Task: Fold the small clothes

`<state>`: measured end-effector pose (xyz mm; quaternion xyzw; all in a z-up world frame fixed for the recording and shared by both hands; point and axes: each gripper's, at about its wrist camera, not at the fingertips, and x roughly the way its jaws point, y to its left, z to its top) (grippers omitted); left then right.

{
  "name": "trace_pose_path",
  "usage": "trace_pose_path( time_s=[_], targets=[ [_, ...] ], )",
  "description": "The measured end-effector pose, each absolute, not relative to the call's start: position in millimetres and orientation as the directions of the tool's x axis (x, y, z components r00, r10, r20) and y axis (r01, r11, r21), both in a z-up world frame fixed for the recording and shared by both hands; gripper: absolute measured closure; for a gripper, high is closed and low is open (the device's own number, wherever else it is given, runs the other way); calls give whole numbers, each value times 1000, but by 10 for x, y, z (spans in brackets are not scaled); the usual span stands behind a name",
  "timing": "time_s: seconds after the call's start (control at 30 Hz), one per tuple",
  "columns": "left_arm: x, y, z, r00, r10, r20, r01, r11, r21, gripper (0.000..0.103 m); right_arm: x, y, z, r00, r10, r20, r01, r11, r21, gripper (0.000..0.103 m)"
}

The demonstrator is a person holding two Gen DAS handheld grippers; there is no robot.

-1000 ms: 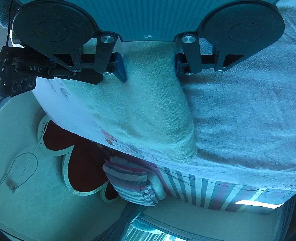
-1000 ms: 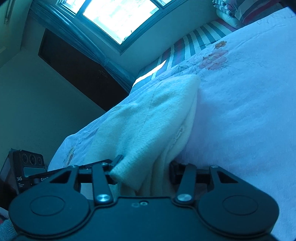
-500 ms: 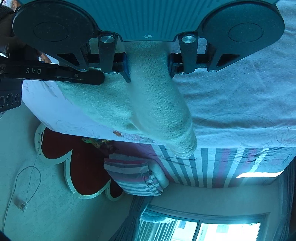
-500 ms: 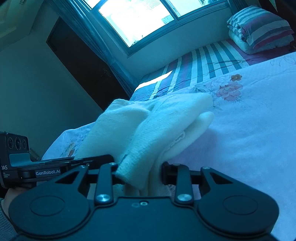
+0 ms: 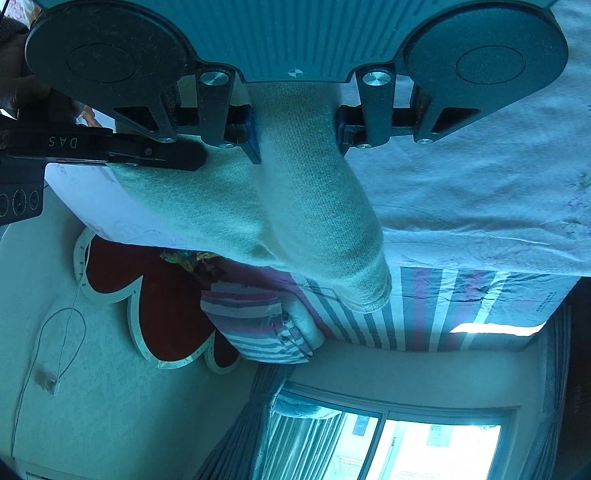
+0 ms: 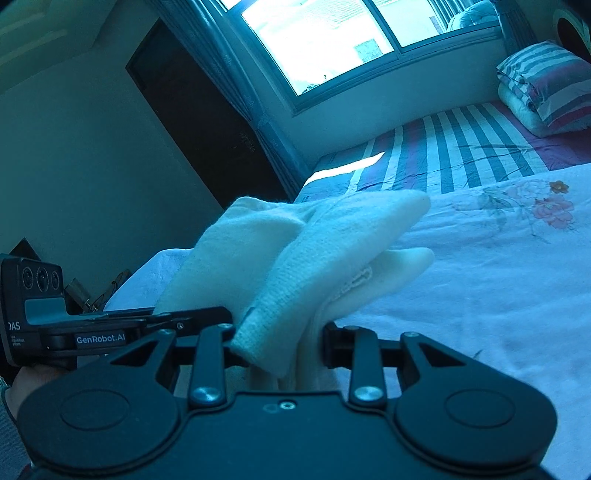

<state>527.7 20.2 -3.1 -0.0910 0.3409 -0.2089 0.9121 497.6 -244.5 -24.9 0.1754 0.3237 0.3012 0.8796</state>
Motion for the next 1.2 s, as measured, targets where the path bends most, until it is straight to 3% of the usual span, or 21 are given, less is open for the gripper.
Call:
trace_pose_path(
  time_s=[0.47,1.07,1.2],
  targets=[
    [5201,1365,-356,662,-429,-614,269,901,-340,66,4999,-1329,-478,571,652,-498,-401,751,524,72],
    [5273,1696,-1058,575,-449,-684,216,889,-403,65,5123,-1061,-1024,493,653,-575,-303,749,590,71],
    [5274,1717,-1127,570,-461,-680,221,883,-413,61,5125,-1099,-1109,489,652,-579,-268,744,612,69]
  ],
)
